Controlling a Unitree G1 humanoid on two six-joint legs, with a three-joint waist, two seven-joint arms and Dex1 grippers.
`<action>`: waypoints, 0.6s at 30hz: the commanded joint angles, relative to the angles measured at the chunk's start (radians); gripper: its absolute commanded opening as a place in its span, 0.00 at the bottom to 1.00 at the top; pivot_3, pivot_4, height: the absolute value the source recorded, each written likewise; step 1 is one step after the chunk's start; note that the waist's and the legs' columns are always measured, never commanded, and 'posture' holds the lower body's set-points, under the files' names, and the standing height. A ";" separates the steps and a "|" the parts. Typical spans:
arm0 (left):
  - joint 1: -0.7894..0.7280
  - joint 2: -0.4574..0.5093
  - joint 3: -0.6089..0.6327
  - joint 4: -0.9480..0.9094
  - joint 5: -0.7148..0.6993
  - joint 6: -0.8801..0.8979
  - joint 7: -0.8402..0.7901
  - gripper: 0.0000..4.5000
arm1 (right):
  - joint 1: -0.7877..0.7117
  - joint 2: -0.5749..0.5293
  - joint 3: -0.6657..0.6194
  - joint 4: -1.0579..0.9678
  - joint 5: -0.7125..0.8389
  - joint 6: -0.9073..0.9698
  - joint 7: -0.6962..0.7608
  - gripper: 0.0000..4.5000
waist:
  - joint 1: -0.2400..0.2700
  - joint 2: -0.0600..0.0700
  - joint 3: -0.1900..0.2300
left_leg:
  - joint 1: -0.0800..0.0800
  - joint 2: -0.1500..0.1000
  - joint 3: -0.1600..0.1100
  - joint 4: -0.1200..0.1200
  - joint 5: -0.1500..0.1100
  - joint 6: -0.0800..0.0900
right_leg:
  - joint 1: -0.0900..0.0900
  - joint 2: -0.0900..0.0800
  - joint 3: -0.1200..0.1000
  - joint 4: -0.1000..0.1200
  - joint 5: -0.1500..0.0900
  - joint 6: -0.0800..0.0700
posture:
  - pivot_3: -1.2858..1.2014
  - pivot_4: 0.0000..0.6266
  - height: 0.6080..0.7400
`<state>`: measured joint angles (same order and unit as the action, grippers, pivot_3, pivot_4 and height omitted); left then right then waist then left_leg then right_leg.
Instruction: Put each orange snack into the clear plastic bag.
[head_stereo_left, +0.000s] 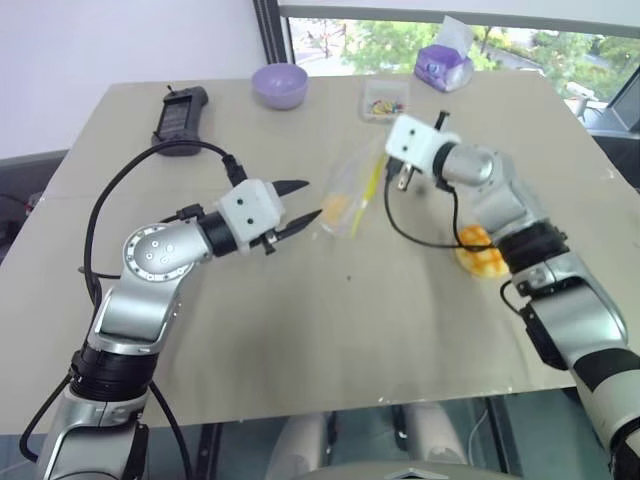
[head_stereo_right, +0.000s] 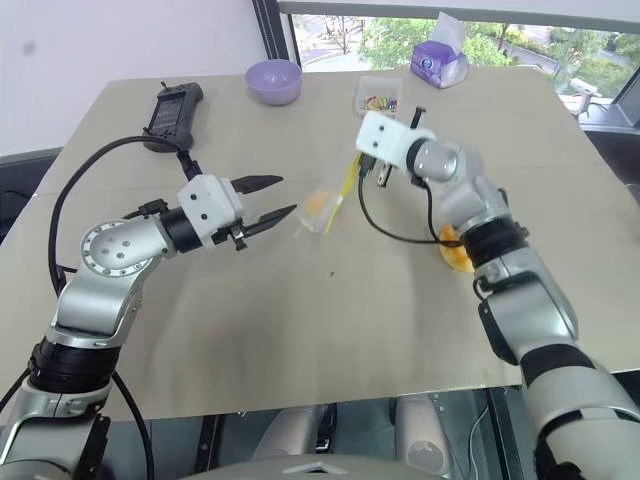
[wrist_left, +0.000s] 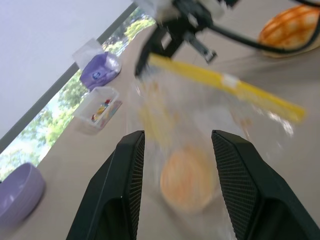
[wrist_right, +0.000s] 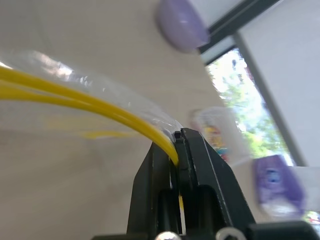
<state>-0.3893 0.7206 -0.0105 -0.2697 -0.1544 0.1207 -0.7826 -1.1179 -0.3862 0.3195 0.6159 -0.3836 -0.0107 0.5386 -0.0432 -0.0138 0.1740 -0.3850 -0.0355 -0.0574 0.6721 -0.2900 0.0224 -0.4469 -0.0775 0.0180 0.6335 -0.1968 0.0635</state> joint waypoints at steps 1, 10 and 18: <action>-0.008 0.004 0.022 0.019 0.039 -0.026 0.029 0.50 | -0.028 -0.005 -0.032 -0.025 -0.024 0.084 -0.056 0.00 | 0.000 0.000 0.000 | 0.000 0.000 0.000 0.000 0.000 0.000 | 0.000 0.000 0.000 0.000 0.000 0.000 | 0.52 0.24 1.00; -0.011 -0.053 -0.004 -0.082 -0.002 0.089 0.046 0.50 | -0.026 0.014 -0.039 -0.059 -0.025 0.234 -0.050 0.00 | -0.001 0.000 0.000 | -0.001 0.001 0.000 0.000 0.000 0.000 | 0.000 -0.001 0.000 0.001 0.000 0.000 | 0.52 0.24 1.00; -0.038 -0.085 -0.007 -0.161 -0.166 0.357 0.011 0.62 | -0.034 0.028 -0.045 -0.080 -0.017 0.303 -0.059 0.00 | 0.000 0.000 0.000 | 0.000 0.001 0.000 0.003 0.000 0.000 | 0.000 0.000 0.001 0.005 0.000 0.000 | 0.52 0.24 1.00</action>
<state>-0.4062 0.6340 -0.0240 -0.3855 -0.2993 0.4461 -0.7799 -1.1256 -0.3558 0.3006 0.5865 -0.4086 0.2872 0.4922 -0.0435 -0.0138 0.1740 -0.3853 -0.0350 -0.0574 0.6762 -0.2899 0.0223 -0.4473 -0.0777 0.0187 0.6389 -0.1968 0.0635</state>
